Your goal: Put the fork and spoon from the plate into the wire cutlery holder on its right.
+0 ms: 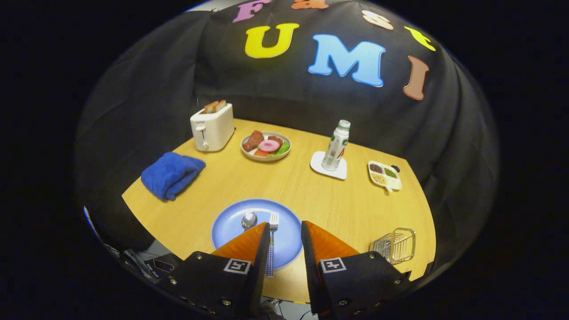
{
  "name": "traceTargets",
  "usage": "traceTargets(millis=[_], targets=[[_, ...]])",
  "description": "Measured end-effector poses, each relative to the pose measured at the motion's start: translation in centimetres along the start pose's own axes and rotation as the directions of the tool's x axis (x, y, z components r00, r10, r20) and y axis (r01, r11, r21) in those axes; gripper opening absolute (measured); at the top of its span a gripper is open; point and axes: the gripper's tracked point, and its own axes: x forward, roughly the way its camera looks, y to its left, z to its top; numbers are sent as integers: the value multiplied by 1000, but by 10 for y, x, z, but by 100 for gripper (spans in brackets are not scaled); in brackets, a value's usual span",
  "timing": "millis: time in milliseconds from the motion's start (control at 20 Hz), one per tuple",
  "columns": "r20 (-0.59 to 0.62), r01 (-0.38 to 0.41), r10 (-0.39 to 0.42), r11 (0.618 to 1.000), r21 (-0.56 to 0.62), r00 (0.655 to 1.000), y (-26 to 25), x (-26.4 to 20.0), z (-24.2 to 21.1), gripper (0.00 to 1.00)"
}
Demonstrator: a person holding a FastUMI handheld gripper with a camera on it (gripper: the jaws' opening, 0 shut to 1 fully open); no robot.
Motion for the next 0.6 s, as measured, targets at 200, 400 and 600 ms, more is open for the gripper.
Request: traceTargets(millis=[200,400,600], targets=[[-133,-37,33,999,-31,991,12,24,-32,43],[-236,-61,47,997,-53,971,20,41,-58,43],[-329,-72,50,996,-55,943,28,55,-83,43]])
